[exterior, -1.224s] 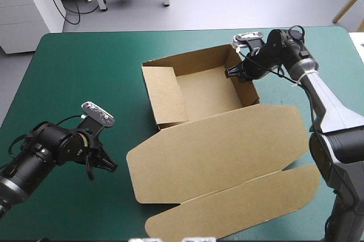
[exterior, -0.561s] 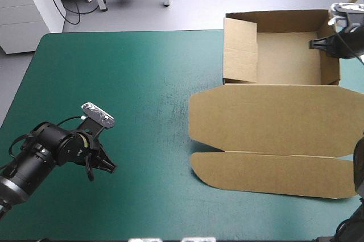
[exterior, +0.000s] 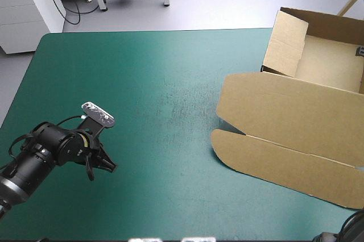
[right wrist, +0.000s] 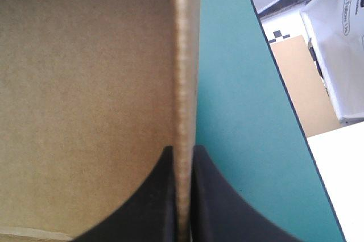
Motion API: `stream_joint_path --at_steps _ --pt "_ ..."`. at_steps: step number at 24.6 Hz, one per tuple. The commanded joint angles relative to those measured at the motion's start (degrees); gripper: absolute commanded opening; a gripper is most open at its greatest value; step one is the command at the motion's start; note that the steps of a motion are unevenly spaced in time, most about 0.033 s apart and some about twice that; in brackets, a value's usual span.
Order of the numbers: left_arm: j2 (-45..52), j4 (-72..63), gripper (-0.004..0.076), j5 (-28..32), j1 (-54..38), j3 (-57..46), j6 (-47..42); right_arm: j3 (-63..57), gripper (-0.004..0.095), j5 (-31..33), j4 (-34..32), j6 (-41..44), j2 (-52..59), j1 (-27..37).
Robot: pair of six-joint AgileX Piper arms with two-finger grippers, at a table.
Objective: Fold the box
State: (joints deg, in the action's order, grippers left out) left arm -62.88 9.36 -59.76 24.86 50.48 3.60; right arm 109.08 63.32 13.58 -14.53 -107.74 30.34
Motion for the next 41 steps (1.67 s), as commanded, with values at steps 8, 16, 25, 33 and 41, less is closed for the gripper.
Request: stream_joint_path --at_steps 8,16,25,33,41 --pt "1.06 0.43 -0.0010 1.78 0.17 1.37 -0.55 1.75 0.0266 -4.74 0.95 -0.19 -0.54 0.58" --pt "1.06 -0.13 -0.0010 1.76 0.17 1.37 -0.55 1.75 0.0759 -4.53 0.60 -0.52 -0.54 0.58" --pt "1.06 -0.60 -0.0010 1.95 0.17 1.37 -0.55 8.77 0.0572 5.64 7.32 -0.40 0.87 0.58" --pt "1.06 0.44 -0.0010 2.40 0.17 1.37 -0.55 8.77 -0.0003 5.64 9.32 -0.03 7.73 0.58" --pt "1.06 -1.37 -0.0010 5.80 0.17 1.37 -0.55 8.66 -0.0004 5.64 13.84 -1.87 13.98 -3.47"
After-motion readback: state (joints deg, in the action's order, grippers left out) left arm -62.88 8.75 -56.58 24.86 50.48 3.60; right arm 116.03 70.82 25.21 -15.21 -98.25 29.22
